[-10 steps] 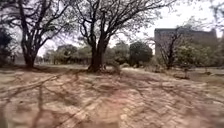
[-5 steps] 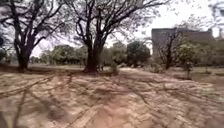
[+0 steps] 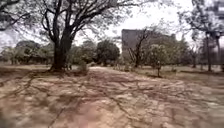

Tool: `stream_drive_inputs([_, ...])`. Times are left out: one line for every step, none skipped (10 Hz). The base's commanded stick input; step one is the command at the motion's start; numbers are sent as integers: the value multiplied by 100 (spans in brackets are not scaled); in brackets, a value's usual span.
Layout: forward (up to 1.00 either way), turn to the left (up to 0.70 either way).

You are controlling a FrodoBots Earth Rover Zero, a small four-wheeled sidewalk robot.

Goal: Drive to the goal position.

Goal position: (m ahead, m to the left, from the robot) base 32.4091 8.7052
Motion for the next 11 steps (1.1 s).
stream_drive_inputs([70,0])
stream_drive_inputs([70,0])
stream_drive_inputs([70,0])
stream_drive_inputs([70,0])
stream_drive_inputs([70,0])
stream_drive_inputs([70,0])
stream_drive_inputs([70,0])
stream_drive_inputs([70,0])
stream_drive_inputs([70,0])
stream_drive_inputs([70,35])
stream_drive_inputs([70,35])
